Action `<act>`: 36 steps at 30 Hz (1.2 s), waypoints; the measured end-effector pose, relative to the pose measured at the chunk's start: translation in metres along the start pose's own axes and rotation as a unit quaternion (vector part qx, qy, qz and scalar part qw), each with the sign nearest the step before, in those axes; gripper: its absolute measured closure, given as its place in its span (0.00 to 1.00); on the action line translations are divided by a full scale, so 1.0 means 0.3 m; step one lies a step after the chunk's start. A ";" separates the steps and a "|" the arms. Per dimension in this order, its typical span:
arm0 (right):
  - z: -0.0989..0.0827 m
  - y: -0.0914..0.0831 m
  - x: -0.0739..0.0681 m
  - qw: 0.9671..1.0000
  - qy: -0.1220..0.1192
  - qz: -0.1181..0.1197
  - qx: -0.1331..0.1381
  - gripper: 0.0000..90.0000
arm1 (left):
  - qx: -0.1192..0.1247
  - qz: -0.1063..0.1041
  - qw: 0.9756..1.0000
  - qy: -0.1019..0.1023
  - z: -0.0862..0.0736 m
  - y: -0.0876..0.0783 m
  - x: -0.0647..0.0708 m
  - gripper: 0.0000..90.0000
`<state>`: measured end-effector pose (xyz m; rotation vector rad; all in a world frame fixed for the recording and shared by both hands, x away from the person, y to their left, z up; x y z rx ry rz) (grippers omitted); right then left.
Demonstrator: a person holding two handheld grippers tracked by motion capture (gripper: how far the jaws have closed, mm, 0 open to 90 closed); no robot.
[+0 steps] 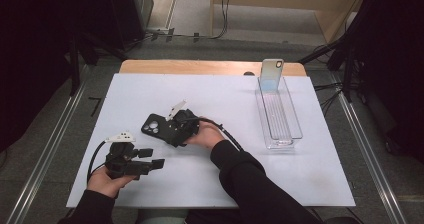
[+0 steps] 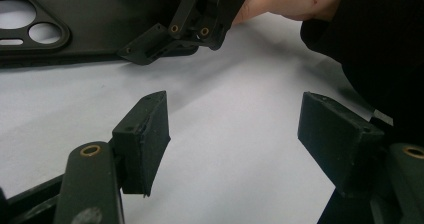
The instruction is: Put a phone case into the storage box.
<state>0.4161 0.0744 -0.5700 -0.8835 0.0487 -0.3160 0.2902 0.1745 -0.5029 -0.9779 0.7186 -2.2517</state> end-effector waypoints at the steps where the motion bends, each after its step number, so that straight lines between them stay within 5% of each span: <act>1: 0.000 -0.001 0.000 1.000 -0.001 -0.001 0.000 0.13 | 0.000 0.000 1.000 0.000 0.000 0.001 0.000 0.32; 15: 0.002 -0.009 0.003 1.000 0.004 0.005 -0.007 0.15 | 0.001 -0.002 1.000 -0.002 0.000 0.003 0.001 0.32; 25: -0.003 -0.045 0.030 0.998 0.050 0.042 0.005 0.15 | 0.001 -0.001 1.000 -0.002 0.002 0.002 0.000 0.32; 36: 0.008 -0.159 0.070 0.995 0.085 0.031 0.028 0.15 | 0.006 0.006 1.000 -0.008 0.011 0.000 -0.007 0.32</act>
Point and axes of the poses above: each handheld gripper's, and its own axes: y roughly forward along the jaws, z roughly out of its top, x roughly to its right, the point moved 8 cm from there along y, roughly forward along the jaws, and after that the axes turned 8 degrees about -y, right-handed, at the moved point
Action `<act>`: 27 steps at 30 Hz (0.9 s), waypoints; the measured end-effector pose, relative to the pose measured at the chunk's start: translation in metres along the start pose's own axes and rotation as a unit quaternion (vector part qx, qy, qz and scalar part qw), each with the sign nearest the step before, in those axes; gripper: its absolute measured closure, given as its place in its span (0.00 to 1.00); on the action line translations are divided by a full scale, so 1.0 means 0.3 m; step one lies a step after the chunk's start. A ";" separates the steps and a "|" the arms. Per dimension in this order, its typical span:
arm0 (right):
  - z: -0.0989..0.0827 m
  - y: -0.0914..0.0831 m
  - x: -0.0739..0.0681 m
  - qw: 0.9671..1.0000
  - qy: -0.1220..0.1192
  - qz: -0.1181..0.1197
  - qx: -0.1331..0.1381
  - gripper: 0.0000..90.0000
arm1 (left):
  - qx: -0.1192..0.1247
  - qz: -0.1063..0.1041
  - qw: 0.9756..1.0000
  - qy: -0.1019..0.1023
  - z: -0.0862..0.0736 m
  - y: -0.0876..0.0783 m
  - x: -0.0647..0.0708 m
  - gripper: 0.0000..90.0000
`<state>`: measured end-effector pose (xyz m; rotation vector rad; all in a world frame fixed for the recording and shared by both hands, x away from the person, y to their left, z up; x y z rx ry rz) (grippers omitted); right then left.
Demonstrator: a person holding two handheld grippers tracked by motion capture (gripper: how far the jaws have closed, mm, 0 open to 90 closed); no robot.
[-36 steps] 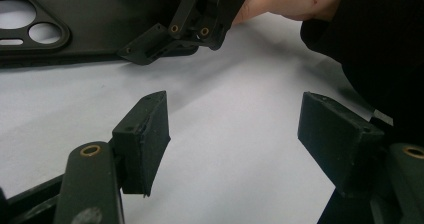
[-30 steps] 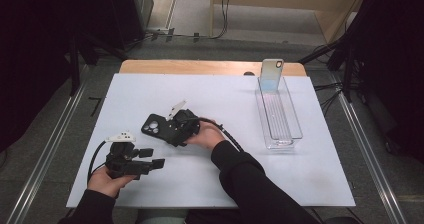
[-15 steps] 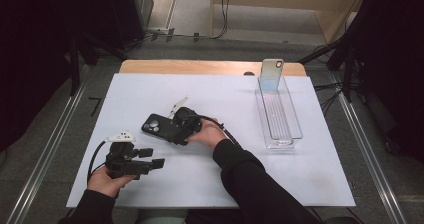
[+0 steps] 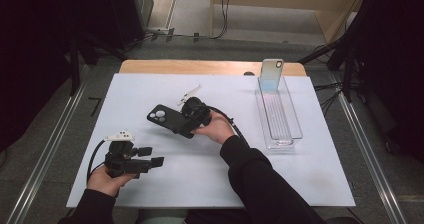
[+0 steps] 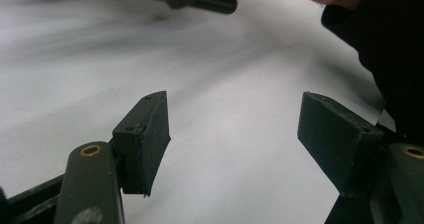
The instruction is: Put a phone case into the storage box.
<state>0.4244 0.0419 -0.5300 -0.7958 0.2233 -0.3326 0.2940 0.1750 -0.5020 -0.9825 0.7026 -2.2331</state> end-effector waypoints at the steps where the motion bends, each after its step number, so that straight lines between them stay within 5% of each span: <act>1: -0.002 -0.010 0.000 1.000 -0.003 -0.003 -0.002 0.15 | 0.001 -0.001 1.000 -0.002 0.001 0.002 0.002 0.32; 12: -0.039 -0.129 -0.026 1.000 0.014 -0.012 0.009 0.15 | -0.012 -0.010 1.000 -0.027 0.017 0.017 0.020 0.33; 27: -0.105 -0.281 -0.062 0.998 0.049 -0.013 0.025 0.15 | 0.002 -0.017 1.000 0.012 0.048 0.042 0.065 0.33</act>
Point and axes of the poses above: each handheld gripper's, and its own axes: y roughly forward along the jaws, z roughly out of its top, x roughly to its right, the point moved 8 cm from there along y, roughly forward along the jaws, and after that the axes turned 8 degrees about -y, right-handed, at the moved point
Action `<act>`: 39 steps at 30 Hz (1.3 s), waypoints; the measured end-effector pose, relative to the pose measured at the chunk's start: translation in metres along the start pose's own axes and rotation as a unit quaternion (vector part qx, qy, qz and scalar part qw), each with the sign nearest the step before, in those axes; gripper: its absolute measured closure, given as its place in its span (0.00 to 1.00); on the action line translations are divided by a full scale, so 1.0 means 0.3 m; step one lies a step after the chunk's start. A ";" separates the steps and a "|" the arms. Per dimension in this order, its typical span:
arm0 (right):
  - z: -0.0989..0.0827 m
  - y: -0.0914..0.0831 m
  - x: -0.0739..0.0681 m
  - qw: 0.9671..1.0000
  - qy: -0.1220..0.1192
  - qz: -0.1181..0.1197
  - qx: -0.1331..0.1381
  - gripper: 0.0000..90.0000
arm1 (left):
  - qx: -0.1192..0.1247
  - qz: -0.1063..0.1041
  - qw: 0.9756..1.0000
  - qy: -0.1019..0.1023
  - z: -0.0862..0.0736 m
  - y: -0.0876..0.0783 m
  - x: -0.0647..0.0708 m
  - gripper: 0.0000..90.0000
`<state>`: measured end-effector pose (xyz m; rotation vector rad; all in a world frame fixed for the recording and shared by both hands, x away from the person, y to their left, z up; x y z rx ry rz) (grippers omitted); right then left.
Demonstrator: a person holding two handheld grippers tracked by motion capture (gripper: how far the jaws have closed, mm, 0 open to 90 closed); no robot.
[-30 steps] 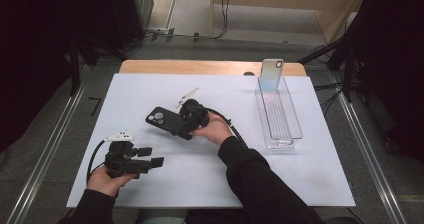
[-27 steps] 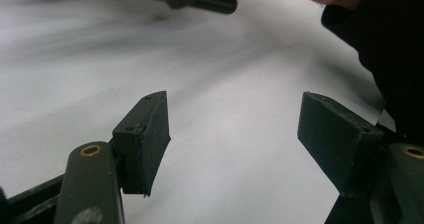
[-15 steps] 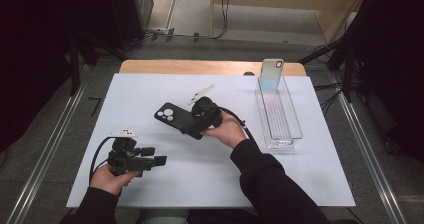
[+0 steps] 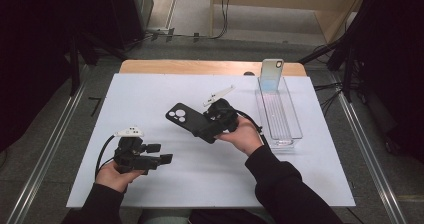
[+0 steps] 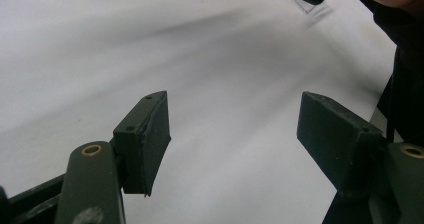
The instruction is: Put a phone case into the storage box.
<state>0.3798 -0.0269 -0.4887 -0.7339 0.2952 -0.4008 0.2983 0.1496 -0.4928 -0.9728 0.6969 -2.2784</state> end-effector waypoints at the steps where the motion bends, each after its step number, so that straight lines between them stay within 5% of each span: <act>1: -0.006 -0.012 0.001 1.000 0.003 -0.003 0.001 0.15 | -0.001 0.000 1.000 -0.004 0.001 0.001 0.002 0.33; 20: -0.154 -0.157 -0.008 0.999 0.033 -0.030 0.013 0.15 | -0.004 -0.014 1.000 -0.026 0.049 0.041 0.045 0.27; 30: -0.207 -0.138 -0.060 0.996 0.069 -0.050 0.028 0.15 | -0.011 -0.027 0.998 -0.048 0.070 0.060 0.079 0.30; 39: -0.190 -0.102 -0.077 0.989 0.111 -0.080 0.053 0.15 | 0.000 -0.009 0.998 -0.063 0.115 0.083 0.070 0.30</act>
Point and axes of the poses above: each handheld gripper's, and its own axes: y roughly forward along the jaws, z roughly out of its top, x roughly to its right, the point moved 8 cm from there along y, roughly forward along the jaws, and after that the axes turned 8 degrees about -y, right-handed, at the moved point
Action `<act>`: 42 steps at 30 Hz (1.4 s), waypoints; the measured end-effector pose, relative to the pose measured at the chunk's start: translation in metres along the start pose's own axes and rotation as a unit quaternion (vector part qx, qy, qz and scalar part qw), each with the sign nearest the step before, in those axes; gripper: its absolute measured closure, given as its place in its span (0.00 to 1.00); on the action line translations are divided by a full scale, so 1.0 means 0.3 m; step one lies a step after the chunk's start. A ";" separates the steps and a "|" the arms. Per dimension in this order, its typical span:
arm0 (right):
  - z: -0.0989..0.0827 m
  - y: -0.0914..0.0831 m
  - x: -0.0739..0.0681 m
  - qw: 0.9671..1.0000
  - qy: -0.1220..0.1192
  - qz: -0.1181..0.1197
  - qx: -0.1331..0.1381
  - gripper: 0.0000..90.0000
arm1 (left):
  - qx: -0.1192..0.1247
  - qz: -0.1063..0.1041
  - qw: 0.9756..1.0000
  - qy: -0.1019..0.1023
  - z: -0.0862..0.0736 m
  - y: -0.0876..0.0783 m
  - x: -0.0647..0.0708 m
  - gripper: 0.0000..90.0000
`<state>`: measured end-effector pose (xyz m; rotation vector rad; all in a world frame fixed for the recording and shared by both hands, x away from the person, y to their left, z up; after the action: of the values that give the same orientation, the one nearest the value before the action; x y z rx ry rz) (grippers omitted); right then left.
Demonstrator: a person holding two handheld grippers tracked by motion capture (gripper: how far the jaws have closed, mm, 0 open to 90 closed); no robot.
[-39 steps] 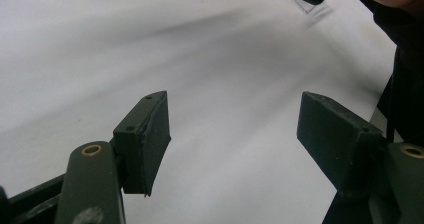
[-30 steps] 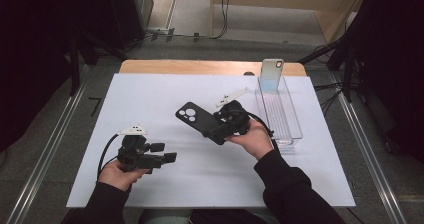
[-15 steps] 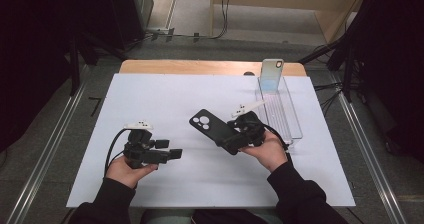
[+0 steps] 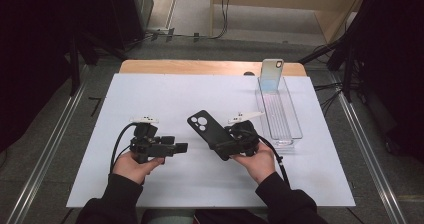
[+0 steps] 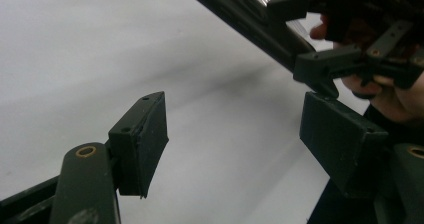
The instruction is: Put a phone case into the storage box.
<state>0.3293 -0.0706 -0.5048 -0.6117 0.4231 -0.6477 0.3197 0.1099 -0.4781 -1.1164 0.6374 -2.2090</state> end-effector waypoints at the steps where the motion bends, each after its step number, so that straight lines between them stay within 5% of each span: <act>1: 0.000 0.006 -0.001 1.000 0.003 -0.003 0.001 0.15 | 0.000 0.001 1.000 0.001 0.005 0.002 -0.003 0.30; 4: 0.006 0.022 -0.015 1.000 0.022 0.001 0.013 0.15 | 0.000 0.018 1.000 0.002 0.014 0.008 -0.016 0.30; 19: 0.021 0.085 -0.038 0.997 0.062 -0.016 0.038 0.15 | 0.021 0.028 0.999 -0.016 0.106 0.016 -0.020 0.30; 27: 0.024 0.095 -0.037 0.995 0.081 -0.020 0.055 0.15 | 0.032 0.055 0.998 -0.018 0.160 0.027 -0.026 0.30; 36: 0.028 0.108 -0.049 0.991 0.104 -0.019 0.079 0.15 | 0.038 0.054 0.997 -0.034 0.198 0.061 -0.024 0.26; 42: 0.046 0.109 -0.066 0.989 0.108 -0.017 0.098 0.15 | 0.031 0.058 0.997 -0.042 0.214 0.090 -0.021 0.35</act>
<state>0.3362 -0.0313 -0.5121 -0.3637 0.5439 -0.7807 0.3837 0.0848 -0.4645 -1.1057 0.5798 -2.0580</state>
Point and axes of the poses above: each handheld gripper's, and its own axes: y roughly forward along the jaws, z roughly out of its top, x roughly to its right, the point moved 8 cm from there along y, roughly forward along the jaws, and after that the axes turned 8 degrees about -y, right-handed, at the moved point
